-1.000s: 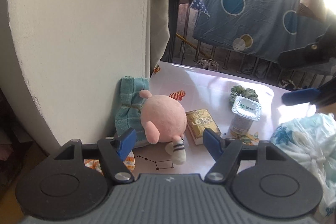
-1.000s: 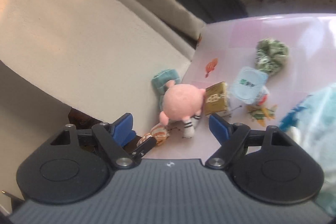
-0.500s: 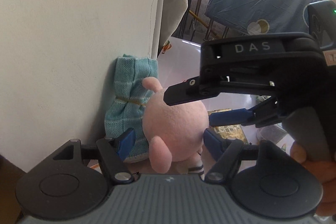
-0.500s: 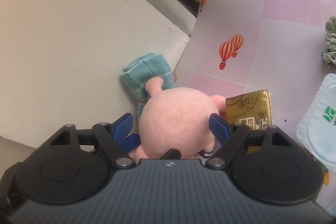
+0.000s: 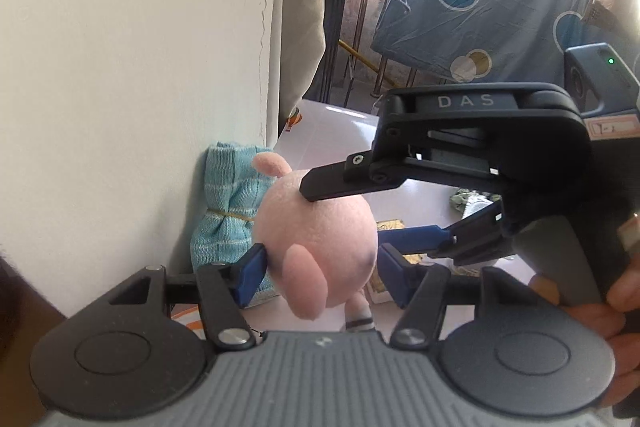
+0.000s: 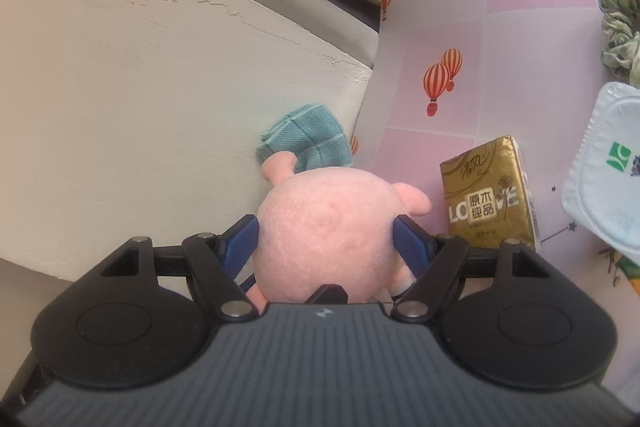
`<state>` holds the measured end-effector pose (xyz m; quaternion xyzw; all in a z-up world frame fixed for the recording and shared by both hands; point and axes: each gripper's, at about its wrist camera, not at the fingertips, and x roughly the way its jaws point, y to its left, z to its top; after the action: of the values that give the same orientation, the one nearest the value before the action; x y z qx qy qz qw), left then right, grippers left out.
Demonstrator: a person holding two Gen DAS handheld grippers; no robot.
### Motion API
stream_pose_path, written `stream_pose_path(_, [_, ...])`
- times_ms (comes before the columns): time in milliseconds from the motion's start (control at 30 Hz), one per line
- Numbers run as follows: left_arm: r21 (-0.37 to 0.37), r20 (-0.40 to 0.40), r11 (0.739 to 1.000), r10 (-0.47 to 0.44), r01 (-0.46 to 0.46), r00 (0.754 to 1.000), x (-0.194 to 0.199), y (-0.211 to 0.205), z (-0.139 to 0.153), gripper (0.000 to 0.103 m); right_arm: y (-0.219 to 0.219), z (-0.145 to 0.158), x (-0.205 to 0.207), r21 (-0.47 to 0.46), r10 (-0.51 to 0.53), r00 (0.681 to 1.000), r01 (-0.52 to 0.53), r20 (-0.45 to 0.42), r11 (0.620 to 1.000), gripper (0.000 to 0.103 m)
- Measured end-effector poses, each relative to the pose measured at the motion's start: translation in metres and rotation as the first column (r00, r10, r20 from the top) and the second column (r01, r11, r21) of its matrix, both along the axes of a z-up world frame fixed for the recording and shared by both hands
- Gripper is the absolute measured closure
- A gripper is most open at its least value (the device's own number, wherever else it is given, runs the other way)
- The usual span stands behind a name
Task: Organize soft objects
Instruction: 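Grasp the pink plush pig with the right gripper and lift, then carry the plush pig with the right gripper over the cardboard box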
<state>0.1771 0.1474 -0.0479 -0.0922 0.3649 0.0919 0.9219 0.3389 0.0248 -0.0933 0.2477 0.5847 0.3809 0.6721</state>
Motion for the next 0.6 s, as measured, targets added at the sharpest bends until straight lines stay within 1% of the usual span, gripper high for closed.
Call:
stream_pose_path(167, [0.017, 0.038, 0.999, -0.03, 0.029, 0.999, -0.024, -0.02, 0.031, 0.041, -0.025, 0.023, -0.018, 0.083, -0.025, 0.999, 0.027, -0.028, 0.996, 0.029])
stream_pose_path(267, [0.028, 0.067, 0.998, -0.064, 0.062, 0.996, -0.042, -0.037, 0.049, 0.041, -0.044, 0.042, -0.033, 0.104, -0.039, 0.999, 0.04, -0.012, 0.994, 0.029])
stream_pose_path(300, [0.032, 0.079, 0.996, -0.08, 0.078, 0.994, -0.041, -0.042, 0.056, 0.041, -0.051, 0.048, -0.038, 0.111, -0.045, 0.999, 0.045, -0.004, 0.993, 0.029])
stream_pose_path(367, [0.041, 0.104, 0.993, -0.115, 0.111, 0.988, -0.05, -0.057, 0.067, 0.041, -0.072, 0.064, -0.049, 0.129, -0.067, 0.998, 0.064, 0.012, 0.99, 0.029])
stream_pose_path(433, [0.048, 0.132, 0.987, -0.156, 0.15, 0.979, -0.06, -0.076, 0.077, 0.039, -0.096, 0.079, -0.061, 0.145, -0.095, 0.995, 0.09, 0.028, 0.985, 0.029])
stream_pose_path(500, [0.061, 0.166, 0.976, -0.216, 0.209, 0.962, -0.067, -0.101, 0.088, 0.038, -0.126, 0.096, -0.074, 0.157, -0.132, 0.99, 0.122, 0.05, 0.98, 0.029])
stream_pose_path(600, [0.078, 0.209, 0.95, -0.313, 0.303, 0.926, -0.075, -0.14, 0.1, 0.038, -0.179, 0.12, -0.094, 0.174, -0.201, 0.976, 0.184, 0.087, 0.967, 0.029])
